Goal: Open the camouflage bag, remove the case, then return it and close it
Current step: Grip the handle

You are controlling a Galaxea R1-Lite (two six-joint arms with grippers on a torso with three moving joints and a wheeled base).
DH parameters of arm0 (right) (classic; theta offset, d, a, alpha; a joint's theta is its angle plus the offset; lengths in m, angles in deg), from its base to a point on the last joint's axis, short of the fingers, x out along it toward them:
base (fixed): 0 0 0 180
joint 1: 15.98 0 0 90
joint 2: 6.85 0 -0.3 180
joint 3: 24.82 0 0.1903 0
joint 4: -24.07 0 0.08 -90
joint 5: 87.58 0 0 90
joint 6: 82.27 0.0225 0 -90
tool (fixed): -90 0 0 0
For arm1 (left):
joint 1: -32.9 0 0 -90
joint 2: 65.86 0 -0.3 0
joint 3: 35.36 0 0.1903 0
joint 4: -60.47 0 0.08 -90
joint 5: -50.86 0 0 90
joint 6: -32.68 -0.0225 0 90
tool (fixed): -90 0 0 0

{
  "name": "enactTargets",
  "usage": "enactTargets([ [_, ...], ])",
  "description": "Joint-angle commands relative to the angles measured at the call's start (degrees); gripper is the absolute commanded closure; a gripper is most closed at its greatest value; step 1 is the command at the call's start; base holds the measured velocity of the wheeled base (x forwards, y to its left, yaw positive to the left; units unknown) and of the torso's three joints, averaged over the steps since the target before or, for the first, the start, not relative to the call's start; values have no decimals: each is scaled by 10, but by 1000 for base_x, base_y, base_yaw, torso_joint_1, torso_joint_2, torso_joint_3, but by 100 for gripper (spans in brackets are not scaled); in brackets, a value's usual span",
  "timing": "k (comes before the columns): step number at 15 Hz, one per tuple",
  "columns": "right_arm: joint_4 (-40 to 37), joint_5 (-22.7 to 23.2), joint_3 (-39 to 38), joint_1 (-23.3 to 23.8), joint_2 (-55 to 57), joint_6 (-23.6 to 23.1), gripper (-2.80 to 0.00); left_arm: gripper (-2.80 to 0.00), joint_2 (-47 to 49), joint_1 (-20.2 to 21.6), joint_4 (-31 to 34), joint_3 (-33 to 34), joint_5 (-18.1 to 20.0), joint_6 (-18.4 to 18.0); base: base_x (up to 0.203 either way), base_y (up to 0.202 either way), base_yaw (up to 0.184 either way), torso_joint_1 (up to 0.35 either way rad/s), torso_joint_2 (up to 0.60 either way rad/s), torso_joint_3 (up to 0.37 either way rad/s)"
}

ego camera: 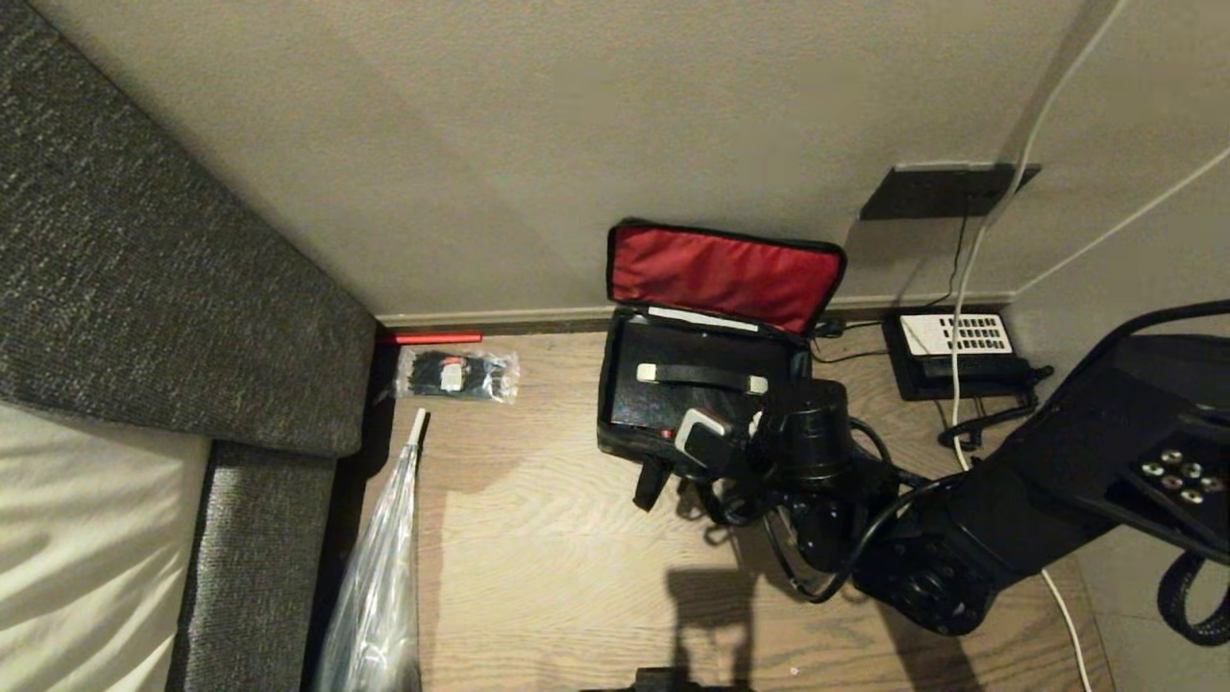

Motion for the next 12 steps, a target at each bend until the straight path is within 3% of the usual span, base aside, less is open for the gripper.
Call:
enactTargets([
  [1, 7, -2, 14, 0, 16, -7, 0, 0, -1, 0, 0, 2, 0, 0, 0, 0, 0, 0, 0, 0],
  [2, -2, 0, 18, 1, 17, -15, -280, 0, -1, 0, 0, 2, 0, 0, 0, 0, 0, 0, 0, 0],
  [5, -3, -3, 53, 1, 51, -18, -280, 0, -1, 0, 0, 2, 0, 0, 0, 0, 0, 0, 0, 0],
  [9, -4, -4, 88, 6, 86, -90, -280, 0, -1, 0, 0, 2, 0, 0, 0, 0, 0, 0, 0, 0],
  [12, 3, -39, 141, 19, 129, -116, -280, 0, -1, 0, 0, 2, 0, 0, 0, 0, 0, 0, 0, 0],
])
